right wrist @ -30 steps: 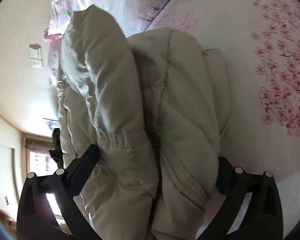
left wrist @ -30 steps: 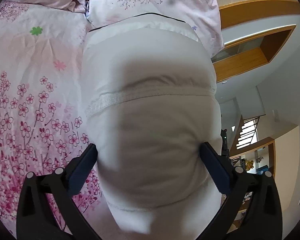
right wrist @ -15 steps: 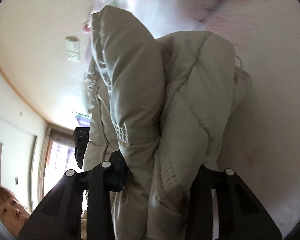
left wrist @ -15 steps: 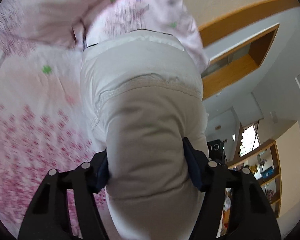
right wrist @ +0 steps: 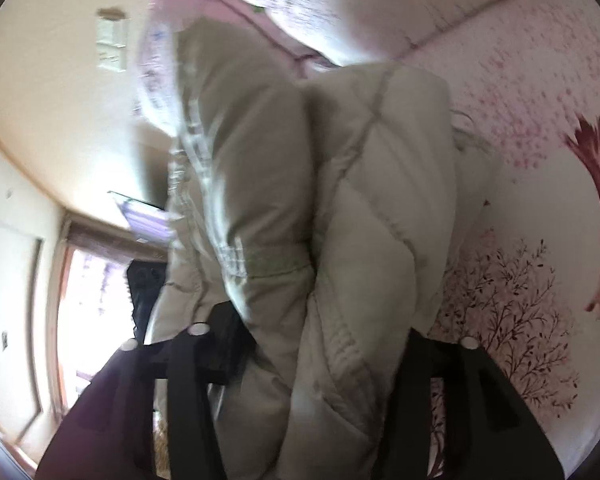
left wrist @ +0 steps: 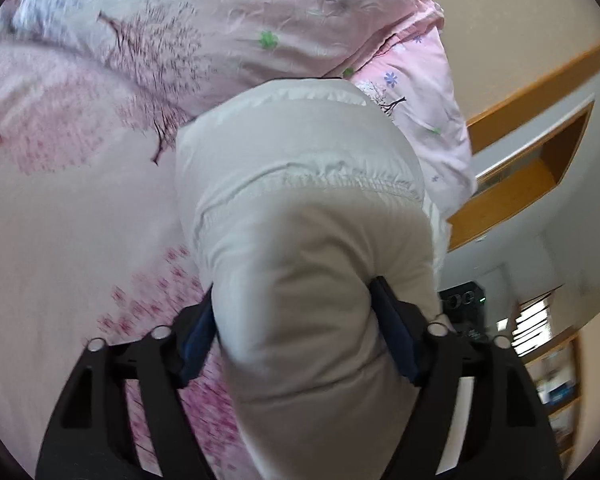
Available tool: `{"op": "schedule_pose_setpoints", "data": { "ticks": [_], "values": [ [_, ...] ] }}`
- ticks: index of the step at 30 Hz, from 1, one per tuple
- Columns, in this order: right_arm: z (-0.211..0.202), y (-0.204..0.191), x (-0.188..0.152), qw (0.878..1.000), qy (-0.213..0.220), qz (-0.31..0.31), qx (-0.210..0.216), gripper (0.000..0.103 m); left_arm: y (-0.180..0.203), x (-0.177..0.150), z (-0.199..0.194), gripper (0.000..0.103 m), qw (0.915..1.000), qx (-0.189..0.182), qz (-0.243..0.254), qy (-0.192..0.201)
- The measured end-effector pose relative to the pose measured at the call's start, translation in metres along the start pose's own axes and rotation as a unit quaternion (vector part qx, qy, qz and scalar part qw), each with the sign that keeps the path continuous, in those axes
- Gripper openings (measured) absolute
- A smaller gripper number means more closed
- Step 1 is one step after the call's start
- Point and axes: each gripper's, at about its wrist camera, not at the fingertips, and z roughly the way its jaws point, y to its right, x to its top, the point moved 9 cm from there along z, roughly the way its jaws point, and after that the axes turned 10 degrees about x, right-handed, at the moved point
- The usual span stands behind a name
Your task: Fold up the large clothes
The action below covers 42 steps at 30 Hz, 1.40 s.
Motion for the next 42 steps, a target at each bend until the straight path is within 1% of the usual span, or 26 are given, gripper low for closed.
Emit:
{"op": "schedule_pose_setpoints", "data": {
  "ticks": [1, 3, 6, 8, 11, 13, 14, 15, 16, 17, 18, 19, 21, 22, 24, 28, 29, 30, 31, 33, 34, 36, 38, 39, 41, 42],
  "values": [
    [0.002, 0.006, -0.001, 1.0, 0.003, 0.013, -0.002, 0.058, 0.003, 0.001, 0.001, 0.082, 0.9998, 0.012, 0.012, 0.004],
    [-0.001, 0.015, -0.001, 0.999, 0.007, 0.035, -0.001, 0.06, 0.006, 0.001, 0.001, 0.084, 0.9995, 0.024, 0.022, 0.004],
    [-0.017, 0.002, -0.002, 0.998, 0.019, 0.002, -0.055, 0.059, 0.017, 0.007, -0.01, 0.082, 0.9949, 0.074, 0.062, 0.029],
    [-0.038, -0.022, -0.001, 0.994, 0.044, -0.049, -0.088, 0.059, 0.023, 0.006, -0.03, 0.081, 0.9845, 0.128, 0.103, 0.061],
    [-0.068, -0.055, -0.003, 0.977, 0.104, -0.125, -0.142, 0.059, 0.044, 0.001, -0.059, 0.082, 0.9664, 0.173, 0.159, 0.103],
    [-0.08, -0.078, -0.014, 0.953, 0.141, -0.191, -0.191, 0.058, 0.058, -0.006, -0.069, 0.083, 0.9572, 0.184, 0.191, 0.116],
    [-0.082, -0.087, -0.023, 0.941, 0.151, -0.219, -0.208, 0.054, 0.065, -0.01, -0.069, 0.083, 0.9543, 0.187, 0.204, 0.112],
    [-0.085, -0.097, -0.031, 0.928, 0.168, -0.245, -0.224, 0.05, 0.071, -0.014, -0.065, 0.083, 0.953, 0.186, 0.215, 0.104],
    [-0.087, -0.105, -0.034, 0.917, 0.182, -0.262, -0.239, 0.05, 0.076, -0.02, -0.057, 0.083, 0.9527, 0.182, 0.228, 0.084],
    [-0.09, -0.116, -0.035, 0.899, 0.205, -0.285, -0.262, 0.047, 0.077, -0.025, -0.051, 0.083, 0.9522, 0.184, 0.233, 0.072],
    [-0.087, -0.129, -0.038, 0.889, 0.216, -0.307, -0.261, 0.042, 0.078, -0.03, -0.043, 0.083, 0.9507, 0.188, 0.24, 0.057],
    [-0.088, -0.134, -0.045, 0.89, 0.207, -0.321, -0.25, 0.038, 0.079, -0.035, -0.034, 0.083, 0.9474, 0.195, 0.249, 0.047],
    [-0.074, -0.134, -0.057, 0.895, 0.165, -0.337, -0.24, 0.026, 0.082, -0.038, -0.027, 0.083, 0.9411, 0.209, 0.262, 0.045],
    [-0.059, -0.128, -0.062, 0.893, 0.139, -0.345, -0.253, 0.026, 0.083, -0.037, -0.024, 0.083, 0.9396, 0.212, 0.265, 0.043],
    [-0.05, -0.109, -0.063, 0.892, 0.117, -0.34, -0.275, 0.026, 0.085, -0.037, -0.02, 0.084, 0.9372, 0.219, 0.269, 0.036],
    [-0.022, -0.054, -0.069, 0.914, 0.068, -0.267, -0.298, 0.024, 0.089, -0.046, -0.012, 0.084, 0.9313, 0.222, 0.288, 0.021],
    [-0.018, -0.04, -0.071, 0.919, 0.062, -0.252, -0.297, 0.024, 0.092, -0.051, -0.009, 0.084, 0.9264, 0.227, 0.299, 0.022],
    [-0.016, -0.031, -0.073, 0.921, 0.061, -0.245, -0.297, 0.024, 0.096, -0.055, -0.005, 0.085, 0.9169, 0.243, 0.316, 0.026],
    [-0.014, -0.026, -0.073, 0.921, 0.061, -0.241, -0.301, 0.024, 0.1, -0.059, -0.002, 0.086, 0.9084, 0.256, 0.329, 0.032],
    [-0.013, -0.022, -0.073, 0.92, 0.057, -0.236, -0.308, 0.024, 0.103, -0.063, 0.002, 0.087, 0.8969, 0.274, 0.344, 0.046],
    [-0.015, -0.024, -0.073, 0.919, 0.051, -0.235, -0.313, 0.024, 0.103, -0.064, 0.002, 0.087, 0.893, 0.281, 0.347, 0.056],
    [-0.022, -0.038, -0.068, 0.923, 0.034, -0.224, -0.313, 0.024, 0.103, -0.065, -0.005, 0.087, 0.892, 0.288, 0.341, 0.068],
    [-0.033, -0.07, -0.052, 0.927, 0.063, -0.239, -0.281, 0.024, 0.102, -0.065, -0.008, 0.087, 0.8938, 0.287, 0.337, 0.071],
    [-0.042, -0.093, -0.036, 0.923, 0.089, -0.256, -0.273, 0.024, 0.102, -0.065, -0.008, 0.087, 0.8948, 0.286, 0.336, 0.069],
    [-0.047, -0.116, -0.011, 0.913, 0.112, -0.28, -0.276, 0.024, 0.102, -0.064, -0.007, 0.087, 0.8949, 0.287, 0.335, 0.067],
    [-0.044, -0.124, 0.007, 0.904, 0.116, -0.292, -0.29, 0.024, 0.103, -0.064, -0.006, 0.087, 0.8952, 0.288, 0.334, 0.066]
  ]
}}
